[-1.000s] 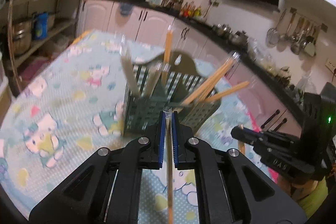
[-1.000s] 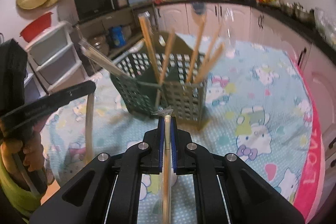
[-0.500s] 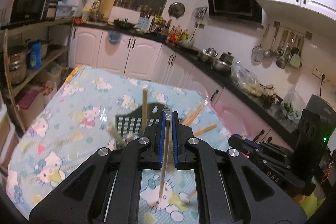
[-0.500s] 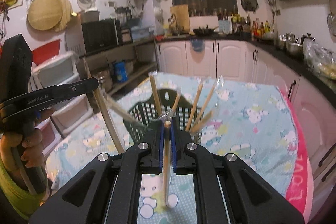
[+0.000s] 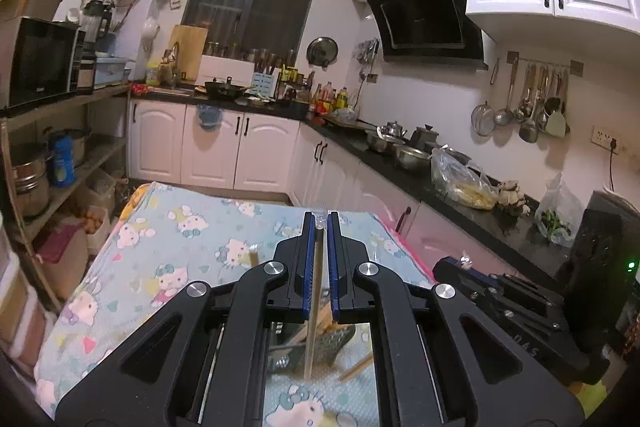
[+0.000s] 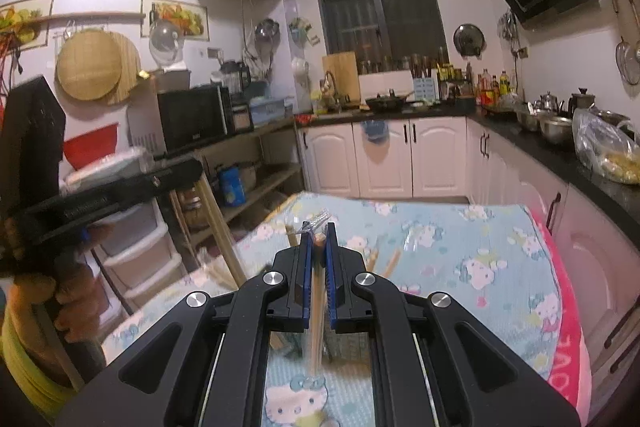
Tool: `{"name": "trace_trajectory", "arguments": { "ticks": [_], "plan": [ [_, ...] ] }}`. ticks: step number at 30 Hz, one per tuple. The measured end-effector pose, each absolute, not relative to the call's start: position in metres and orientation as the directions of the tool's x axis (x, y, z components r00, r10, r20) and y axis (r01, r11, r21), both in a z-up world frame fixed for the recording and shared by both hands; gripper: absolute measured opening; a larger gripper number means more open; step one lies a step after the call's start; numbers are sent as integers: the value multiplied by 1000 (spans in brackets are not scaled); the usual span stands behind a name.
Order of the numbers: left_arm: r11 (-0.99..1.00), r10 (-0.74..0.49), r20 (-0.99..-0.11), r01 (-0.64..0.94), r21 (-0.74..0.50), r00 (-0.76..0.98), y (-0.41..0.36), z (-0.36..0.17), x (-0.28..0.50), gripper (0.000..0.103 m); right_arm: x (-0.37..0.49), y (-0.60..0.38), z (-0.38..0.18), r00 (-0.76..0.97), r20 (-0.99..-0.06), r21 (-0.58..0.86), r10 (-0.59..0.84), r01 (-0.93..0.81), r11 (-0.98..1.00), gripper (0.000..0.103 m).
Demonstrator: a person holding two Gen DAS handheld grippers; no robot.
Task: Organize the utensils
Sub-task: 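Lift both held chopsticks upright and carry them above the caddy, then lower the left tool's chopstick into the caddy while the right tool releases its own inside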
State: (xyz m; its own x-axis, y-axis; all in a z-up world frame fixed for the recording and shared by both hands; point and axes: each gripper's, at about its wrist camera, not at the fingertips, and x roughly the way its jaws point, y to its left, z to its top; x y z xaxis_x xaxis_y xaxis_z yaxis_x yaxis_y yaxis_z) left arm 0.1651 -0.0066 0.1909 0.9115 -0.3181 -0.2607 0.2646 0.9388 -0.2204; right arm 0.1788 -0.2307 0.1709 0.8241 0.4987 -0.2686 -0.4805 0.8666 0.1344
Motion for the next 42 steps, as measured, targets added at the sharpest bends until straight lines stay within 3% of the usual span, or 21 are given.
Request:
{"name": "trace_trajectory", "arguments": {
  "ticks": [7, 18, 42],
  "plan": [
    [953, -275, -217, 235, -190, 937, -11, 203, 177, 2, 187, -233, 195, 850, -192, 124, 490, -474, 872, 6],
    [962, -233, -190, 197, -189, 954, -9, 198, 198, 2, 215, -233, 199, 875, -172, 123, 452, -436, 891, 6],
    [971, -221, -259, 186, -153, 940, -18, 136, 219, 2, 251, -204, 134, 889, -184, 99, 420, -408, 907, 6]
  ]
}}
